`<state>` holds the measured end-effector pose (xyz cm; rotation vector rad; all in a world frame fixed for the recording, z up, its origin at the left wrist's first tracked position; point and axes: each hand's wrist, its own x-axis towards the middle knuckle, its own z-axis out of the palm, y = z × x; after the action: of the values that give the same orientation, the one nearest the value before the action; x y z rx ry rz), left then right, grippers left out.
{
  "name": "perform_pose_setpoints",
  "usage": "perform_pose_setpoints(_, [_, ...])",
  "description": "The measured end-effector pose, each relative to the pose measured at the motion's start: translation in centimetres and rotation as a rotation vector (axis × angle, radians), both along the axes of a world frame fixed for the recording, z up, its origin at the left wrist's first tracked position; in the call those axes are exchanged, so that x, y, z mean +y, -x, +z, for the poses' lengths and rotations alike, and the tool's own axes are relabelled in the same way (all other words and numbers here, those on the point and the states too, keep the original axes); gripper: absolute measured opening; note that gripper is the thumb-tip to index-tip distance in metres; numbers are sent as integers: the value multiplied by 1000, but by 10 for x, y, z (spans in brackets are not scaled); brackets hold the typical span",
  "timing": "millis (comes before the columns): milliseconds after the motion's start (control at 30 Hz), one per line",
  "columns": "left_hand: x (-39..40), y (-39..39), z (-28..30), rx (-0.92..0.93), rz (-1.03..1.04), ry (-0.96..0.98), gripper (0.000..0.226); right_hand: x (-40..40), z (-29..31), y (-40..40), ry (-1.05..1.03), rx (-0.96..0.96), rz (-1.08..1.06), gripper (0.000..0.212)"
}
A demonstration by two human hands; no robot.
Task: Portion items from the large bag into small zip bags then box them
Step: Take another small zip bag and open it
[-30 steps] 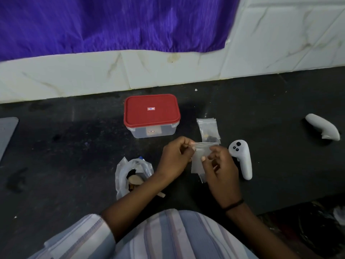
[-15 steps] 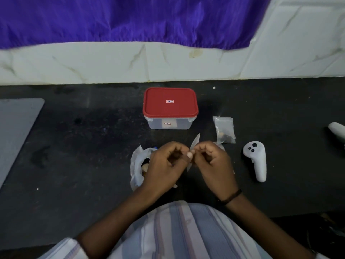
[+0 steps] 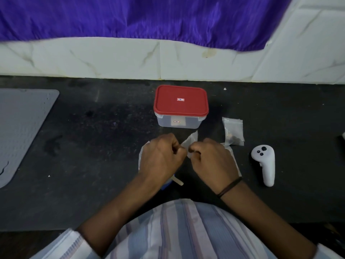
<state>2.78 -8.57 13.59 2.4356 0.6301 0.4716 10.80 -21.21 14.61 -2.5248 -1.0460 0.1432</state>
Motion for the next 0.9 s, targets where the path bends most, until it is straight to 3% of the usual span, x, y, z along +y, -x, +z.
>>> perform_pose_setpoints(67, [-3, 2, -2, -28, -28, -69, 22, 6, 2, 2, 67, -1, -16, 18])
perform_pose_setpoints(233, [12, 4, -1, -95, -148, -195, 19, 11, 10, -8, 7, 100, 16, 20])
perform_pose_setpoints(333, [13, 8, 0, -110, -252, -186, 17, 15, 16, -11, 60, 188, 104, 9])
perform_pose_setpoints(433, [14, 13, -2, -205, -277, -94, 11, 23, 20, -8, 61, 228, 178, 19])
perform_pose_setpoints(467, [17, 16, -2, -241, -288, -35, 16, 26, 20, -8, 48, 241, 195, 21])
perform_pose_setpoints(533, [26, 22, -6, -252, -364, 60, 49, 30, 22, -7, 11, 287, 226, 26])
perform_pose_setpoints(600, [35, 27, -12, -163, -422, 63, 87, 33, 21, -8, -29, 370, 260, 30])
perform_pose_setpoints(667, [39, 27, -16, -87, -406, 1, 104, 36, 20, -9, -32, 454, 291, 27])
perform_pose_setpoints(800, [41, 20, -22, -165, -365, -97, 77, 45, 21, -5, -40, 505, 299, 33])
perform_pose_setpoints(900, [42, 17, -23, -255, -352, -66, 57, 52, 22, -2, -29, 499, 270, 36])
